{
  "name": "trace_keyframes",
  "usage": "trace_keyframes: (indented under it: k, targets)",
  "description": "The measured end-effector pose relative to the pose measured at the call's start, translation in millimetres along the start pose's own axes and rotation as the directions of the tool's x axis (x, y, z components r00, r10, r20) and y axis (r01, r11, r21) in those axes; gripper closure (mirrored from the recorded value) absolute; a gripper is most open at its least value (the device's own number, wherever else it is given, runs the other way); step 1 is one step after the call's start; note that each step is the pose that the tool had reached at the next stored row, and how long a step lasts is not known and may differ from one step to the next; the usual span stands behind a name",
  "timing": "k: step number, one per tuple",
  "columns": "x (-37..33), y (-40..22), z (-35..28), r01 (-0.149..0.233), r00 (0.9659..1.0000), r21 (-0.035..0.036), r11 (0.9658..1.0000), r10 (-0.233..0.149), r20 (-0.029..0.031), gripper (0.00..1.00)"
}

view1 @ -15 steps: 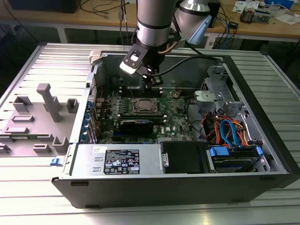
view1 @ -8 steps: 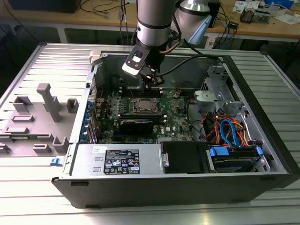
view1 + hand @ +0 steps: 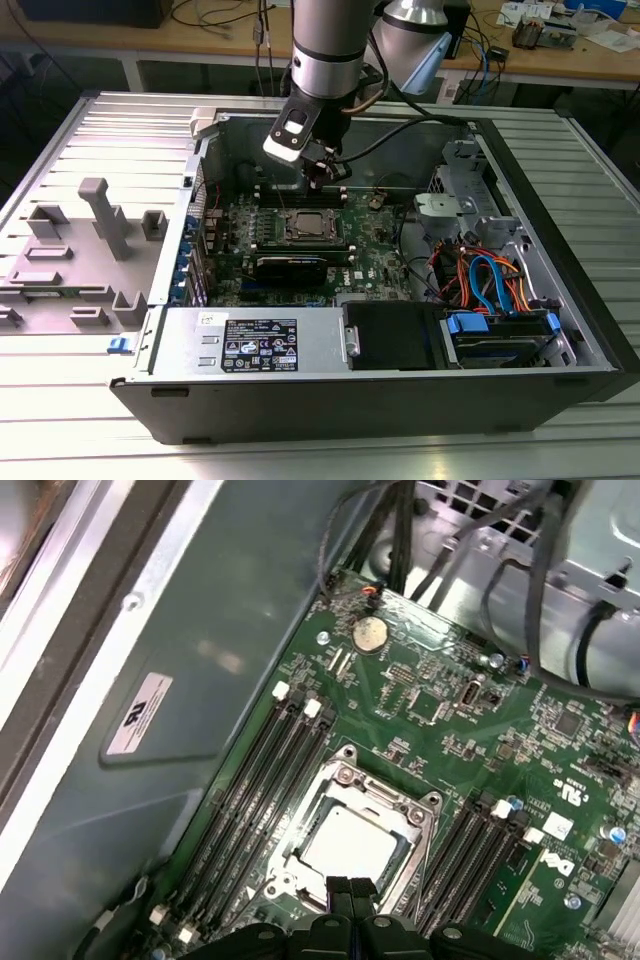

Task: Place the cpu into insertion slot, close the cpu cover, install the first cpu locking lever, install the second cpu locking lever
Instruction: 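Install the first cpu locking lever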

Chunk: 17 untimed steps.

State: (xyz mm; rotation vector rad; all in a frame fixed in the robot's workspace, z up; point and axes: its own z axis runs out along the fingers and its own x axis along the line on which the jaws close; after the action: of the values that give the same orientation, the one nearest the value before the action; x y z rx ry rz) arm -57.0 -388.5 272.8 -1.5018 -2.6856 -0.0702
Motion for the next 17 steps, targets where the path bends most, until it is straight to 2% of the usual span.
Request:
trace_keyframes:
  k: [2, 4, 6, 8, 17]
  targets:
    - [0.0, 0.0, 0.2, 0.061, 0.9982, 0.0047, 0.9982, -0.061, -0.0007, 0.89]
    - [0.0, 0.0, 0.4, 0.101, 0.9949, 0.0078, 0.9949, -0.101, -0.0013, 0.89]
    - [-0.1, 0.0, 0.5, 0.144, 0.9896, 0.0112, 0.9895, -0.144, -0.002, 0.89]
    - [-0.1, -0.1, 0.5, 0.157, 0.9876, 0.0121, 0.9875, -0.157, -0.0023, 0.89]
    - [-0.1, 0.0, 0.6, 0.162, 0.9868, 0.0125, 0.9867, -0.162, -0.0024, 0.89]
